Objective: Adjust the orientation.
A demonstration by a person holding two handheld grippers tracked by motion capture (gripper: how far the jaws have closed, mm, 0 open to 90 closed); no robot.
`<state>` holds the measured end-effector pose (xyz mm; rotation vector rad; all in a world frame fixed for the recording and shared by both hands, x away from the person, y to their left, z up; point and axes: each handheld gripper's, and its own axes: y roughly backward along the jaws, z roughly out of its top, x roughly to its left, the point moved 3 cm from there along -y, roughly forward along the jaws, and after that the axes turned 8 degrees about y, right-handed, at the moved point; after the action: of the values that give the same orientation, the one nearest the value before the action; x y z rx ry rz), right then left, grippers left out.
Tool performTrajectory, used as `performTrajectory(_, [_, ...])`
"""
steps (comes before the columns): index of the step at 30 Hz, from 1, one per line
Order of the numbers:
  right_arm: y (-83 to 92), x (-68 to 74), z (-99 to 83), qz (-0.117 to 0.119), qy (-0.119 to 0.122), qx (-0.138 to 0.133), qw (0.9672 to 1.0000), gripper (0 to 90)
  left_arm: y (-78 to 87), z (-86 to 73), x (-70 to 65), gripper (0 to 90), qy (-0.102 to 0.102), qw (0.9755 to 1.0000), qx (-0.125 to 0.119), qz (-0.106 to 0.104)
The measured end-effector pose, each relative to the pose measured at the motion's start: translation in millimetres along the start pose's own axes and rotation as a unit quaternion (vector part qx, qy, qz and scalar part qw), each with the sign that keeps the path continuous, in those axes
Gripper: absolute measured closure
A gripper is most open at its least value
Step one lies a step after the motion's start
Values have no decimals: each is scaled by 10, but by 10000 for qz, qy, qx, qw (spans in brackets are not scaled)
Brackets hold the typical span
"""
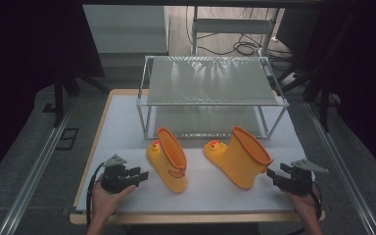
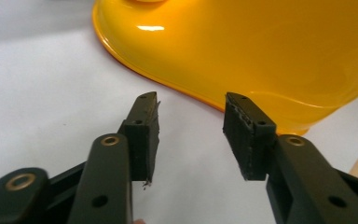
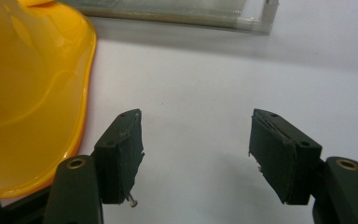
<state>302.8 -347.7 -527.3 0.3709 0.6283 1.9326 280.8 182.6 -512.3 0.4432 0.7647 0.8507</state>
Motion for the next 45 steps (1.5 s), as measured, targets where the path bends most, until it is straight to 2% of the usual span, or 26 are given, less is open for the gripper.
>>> performTrajectory(2, [-6, 0, 1, -7, -3, 3, 10000, 349, 3, -2, -23, 595, -15, 10000, -1, -14])
performTrajectory(5, [-37, -5, -8, 51, 18, 25, 10000, 356, 23, -10, -62, 750, -64, 9999, -52, 60])
performTrajectory(7, [-60, -7, -10, 43, 42, 33, 10000, 359, 43, -19, -95, 832, -73, 9999, -66, 33])
performTrajectory(10, [-96, 4, -5, 70, 80, 60, 9999, 363, 78, -31, -148, 896, -103, 9999, -96, 84])
performTrajectory(13, [-104, 12, -8, 25, 119, 97, 9999, 367, 102, -71, -225, 899, -172, 9998, -72, 25])
performTrajectory(16, [-94, 4, -13, 7, 100, 76, 9999, 369, 60, -122, -333, 899, -149, 9999, -31, -76])
performTrajectory(25, [-32, -63, -35, -131, -123, -3, 9998, 376, -168, -331, -826, 900, -630, 9976, 146, -242])
performTrajectory(30, [-39, -54, -39, -167, -141, 0, 9998, 382, -329, -362, -1130, 900, -795, 9963, -33, -316])
performTrajectory(33, [-39, -47, -36, -164, -123, 10, 9998, 381, -430, -353, -1247, 899, -821, 9961, -157, -277])
performTrajectory(35, [-38, -46, -34, -169, -122, 7, 9998, 382, -491, -330, -1298, 899, -851, 9959, -260, -180])
performTrajectory(39, [-35, -41, -36, -178, -126, 2, 9998, 382, -537, -265, -1317, 900, -766, 9957, -515, -50])
performTrajectory(45, [-55, -14, -35, -165, -71, 36, 9998, 383, -565, -228, -1316, 899, -743, 9953, -610, 67])
